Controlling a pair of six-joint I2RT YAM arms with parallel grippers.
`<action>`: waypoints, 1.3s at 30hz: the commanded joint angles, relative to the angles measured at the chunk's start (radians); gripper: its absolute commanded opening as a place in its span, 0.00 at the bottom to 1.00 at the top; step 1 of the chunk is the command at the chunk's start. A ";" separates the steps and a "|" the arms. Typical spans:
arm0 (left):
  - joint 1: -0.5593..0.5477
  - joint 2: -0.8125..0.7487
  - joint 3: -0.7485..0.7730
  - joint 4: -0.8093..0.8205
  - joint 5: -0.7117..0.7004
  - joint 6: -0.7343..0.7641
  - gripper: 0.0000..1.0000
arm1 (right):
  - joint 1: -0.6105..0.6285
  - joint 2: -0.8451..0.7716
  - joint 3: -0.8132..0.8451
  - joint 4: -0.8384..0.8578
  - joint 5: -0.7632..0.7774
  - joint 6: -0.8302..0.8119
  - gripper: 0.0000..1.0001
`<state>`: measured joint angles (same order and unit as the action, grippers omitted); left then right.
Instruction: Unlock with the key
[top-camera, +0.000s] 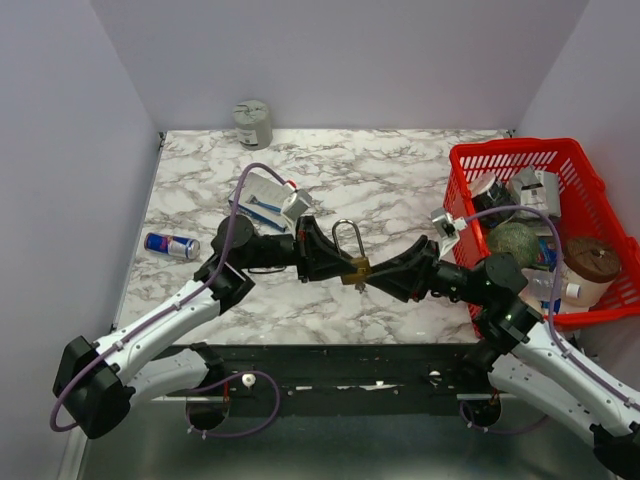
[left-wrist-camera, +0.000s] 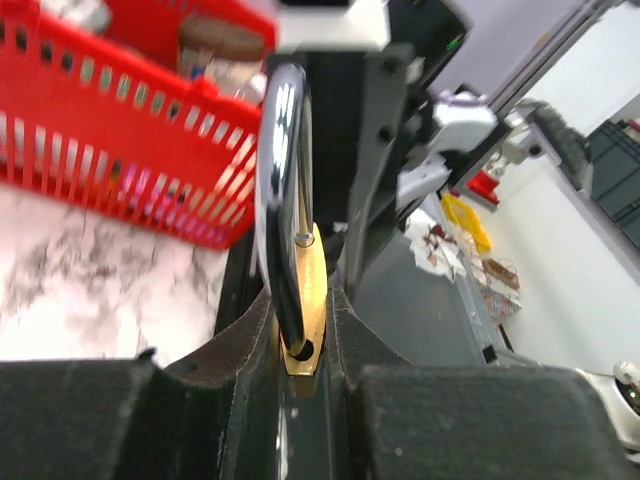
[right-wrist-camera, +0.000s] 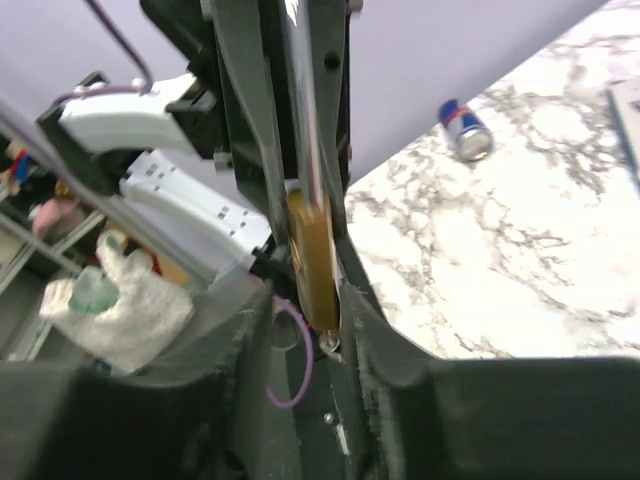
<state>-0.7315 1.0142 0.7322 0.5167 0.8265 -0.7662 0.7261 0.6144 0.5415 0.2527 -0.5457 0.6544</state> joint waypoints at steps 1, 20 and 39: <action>0.026 0.017 -0.008 -0.118 0.054 0.042 0.00 | -0.005 -0.036 0.051 -0.044 0.113 -0.071 0.53; 0.037 0.078 -0.002 -0.225 0.220 0.203 0.00 | -0.004 0.182 0.296 -0.280 0.170 -0.289 0.73; 0.037 0.080 -0.008 -0.250 0.177 0.226 0.00 | 0.030 0.320 0.325 -0.230 -0.005 -0.259 0.18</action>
<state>-0.6949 1.1000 0.7177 0.2356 1.0058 -0.5549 0.7475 0.9405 0.8532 -0.0059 -0.4976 0.3790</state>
